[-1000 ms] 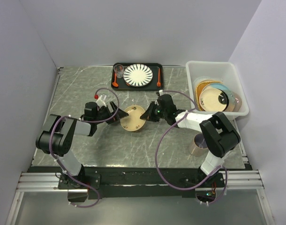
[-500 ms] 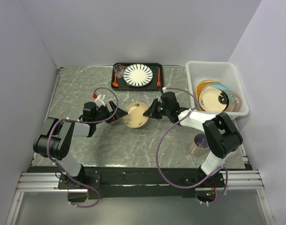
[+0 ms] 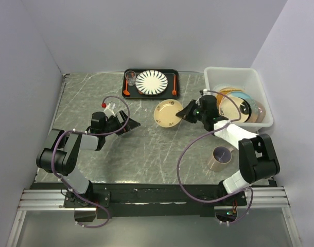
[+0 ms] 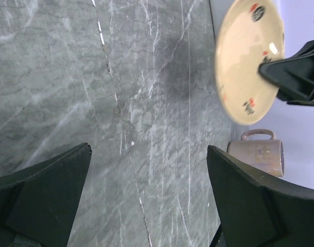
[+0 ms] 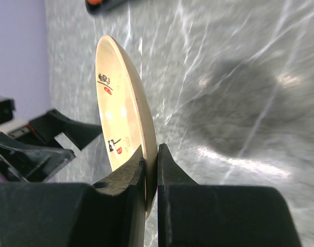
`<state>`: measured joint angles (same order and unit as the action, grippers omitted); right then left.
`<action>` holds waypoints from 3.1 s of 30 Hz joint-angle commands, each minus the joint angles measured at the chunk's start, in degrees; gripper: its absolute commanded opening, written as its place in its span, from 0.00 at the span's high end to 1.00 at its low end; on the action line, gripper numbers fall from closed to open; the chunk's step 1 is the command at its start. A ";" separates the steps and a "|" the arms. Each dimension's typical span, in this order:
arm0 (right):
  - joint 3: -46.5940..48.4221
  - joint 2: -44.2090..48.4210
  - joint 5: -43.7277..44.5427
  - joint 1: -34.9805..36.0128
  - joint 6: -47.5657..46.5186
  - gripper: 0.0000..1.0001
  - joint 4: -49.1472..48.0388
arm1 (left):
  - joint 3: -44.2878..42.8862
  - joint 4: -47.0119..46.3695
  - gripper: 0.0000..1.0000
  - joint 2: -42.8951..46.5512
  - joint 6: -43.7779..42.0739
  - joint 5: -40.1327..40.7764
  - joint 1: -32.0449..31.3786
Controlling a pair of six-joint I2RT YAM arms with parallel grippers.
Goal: Place the plates into the plastic bin on the countertop
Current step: Place the plate in the plastic bin.
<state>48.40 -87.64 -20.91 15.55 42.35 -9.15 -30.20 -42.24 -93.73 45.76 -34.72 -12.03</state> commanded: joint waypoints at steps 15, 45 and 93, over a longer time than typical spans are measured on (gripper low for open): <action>-0.77 13.63 -2.47 -17.39 -3.50 1.00 5.37 | -0.04 -2.85 0.01 0.48 -0.32 -1.75 0.25; -7.36 20.40 -10.91 -41.04 -0.34 1.00 2.56 | -0.04 -3.99 0.01 -0.40 0.12 -2.37 0.25; -14.04 27.86 1.30 -51.41 2.57 0.00 -0.79 | 0.49 -7.06 0.01 -0.40 0.12 -4.30 0.17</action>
<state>34.92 -64.42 -23.75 -36.38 46.41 -11.11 -30.20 -44.42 -94.02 46.17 -36.93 -12.01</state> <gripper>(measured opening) 0.997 0.994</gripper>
